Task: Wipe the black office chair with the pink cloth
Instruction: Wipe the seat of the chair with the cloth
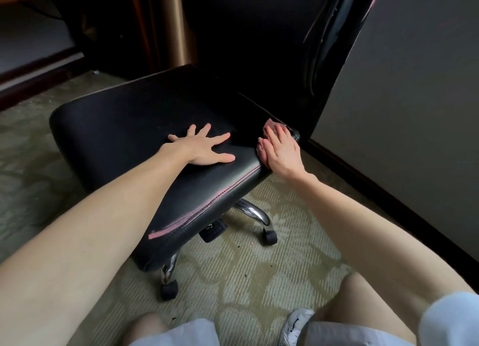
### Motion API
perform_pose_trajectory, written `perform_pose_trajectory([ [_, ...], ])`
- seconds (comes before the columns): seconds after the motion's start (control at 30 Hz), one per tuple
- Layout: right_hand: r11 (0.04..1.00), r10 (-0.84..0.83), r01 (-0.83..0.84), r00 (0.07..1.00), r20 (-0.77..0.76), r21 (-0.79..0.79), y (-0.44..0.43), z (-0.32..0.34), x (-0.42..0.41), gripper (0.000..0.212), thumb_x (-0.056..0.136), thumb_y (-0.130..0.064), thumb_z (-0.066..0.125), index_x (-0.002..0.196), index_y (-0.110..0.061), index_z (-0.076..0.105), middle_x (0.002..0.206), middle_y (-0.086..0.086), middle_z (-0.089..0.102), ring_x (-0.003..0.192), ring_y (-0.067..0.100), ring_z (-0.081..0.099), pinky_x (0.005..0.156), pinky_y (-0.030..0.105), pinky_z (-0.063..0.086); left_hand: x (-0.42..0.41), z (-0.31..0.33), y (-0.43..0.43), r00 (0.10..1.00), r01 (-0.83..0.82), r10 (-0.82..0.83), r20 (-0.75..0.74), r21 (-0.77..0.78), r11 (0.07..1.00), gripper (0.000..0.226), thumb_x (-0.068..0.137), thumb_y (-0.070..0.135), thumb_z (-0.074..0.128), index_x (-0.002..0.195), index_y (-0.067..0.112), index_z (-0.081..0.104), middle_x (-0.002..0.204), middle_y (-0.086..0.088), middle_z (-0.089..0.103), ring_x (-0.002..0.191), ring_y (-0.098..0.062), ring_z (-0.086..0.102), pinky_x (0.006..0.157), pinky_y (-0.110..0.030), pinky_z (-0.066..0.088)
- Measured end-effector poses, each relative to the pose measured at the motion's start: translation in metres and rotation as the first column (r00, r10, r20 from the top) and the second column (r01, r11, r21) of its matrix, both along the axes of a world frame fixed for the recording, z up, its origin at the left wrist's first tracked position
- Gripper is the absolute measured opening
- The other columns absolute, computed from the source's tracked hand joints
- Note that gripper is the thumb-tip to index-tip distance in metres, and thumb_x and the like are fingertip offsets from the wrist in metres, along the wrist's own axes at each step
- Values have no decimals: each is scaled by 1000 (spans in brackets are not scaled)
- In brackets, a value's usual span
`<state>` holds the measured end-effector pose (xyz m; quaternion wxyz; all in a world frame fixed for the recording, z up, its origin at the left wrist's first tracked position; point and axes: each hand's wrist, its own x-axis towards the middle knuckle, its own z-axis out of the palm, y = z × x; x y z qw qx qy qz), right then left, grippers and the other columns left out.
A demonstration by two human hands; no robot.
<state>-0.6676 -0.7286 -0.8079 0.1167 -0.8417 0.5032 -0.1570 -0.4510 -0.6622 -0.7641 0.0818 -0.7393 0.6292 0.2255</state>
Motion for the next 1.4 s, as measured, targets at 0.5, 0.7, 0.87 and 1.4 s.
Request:
perform_pose_trajectory([
  [0.5,997,62,-54,980,188,-50,36,-28,10,59,101,-40,25,148,-7,38,159,9,29,150,24,17,122,39,10,-13,-1,-11,998,-56,57,22,-14,998,81,83,84,38,150,57,3,166,0,-15,150,-35,-18,107,-79,2],
  [0.7,995,12,8,982,191,-103,-12,-7,-2,53,98,-26,31,125,13,56,129,30,56,124,44,52,106,51,42,-10,-1,-10,998,-59,58,-21,-8,998,80,84,80,42,150,57,4,165,1,-16,149,-34,-20,107,-78,-1],
  [0.87,998,-48,54,985,167,-30,-38,-18,-3,68,96,-41,20,142,4,42,151,22,39,142,35,33,118,46,26,-11,-2,-13,998,-60,60,-7,-9,998,82,82,83,40,150,57,4,165,0,-16,149,-35,-20,107,-79,0],
  [1.4,993,12,9,982,186,-113,-8,-16,7,47,102,-23,34,142,0,46,149,15,44,141,27,35,119,39,23,-15,3,-8,998,-26,25,63,23,999,78,84,84,30,150,57,-4,165,0,-17,150,-34,-18,110,-75,4],
])
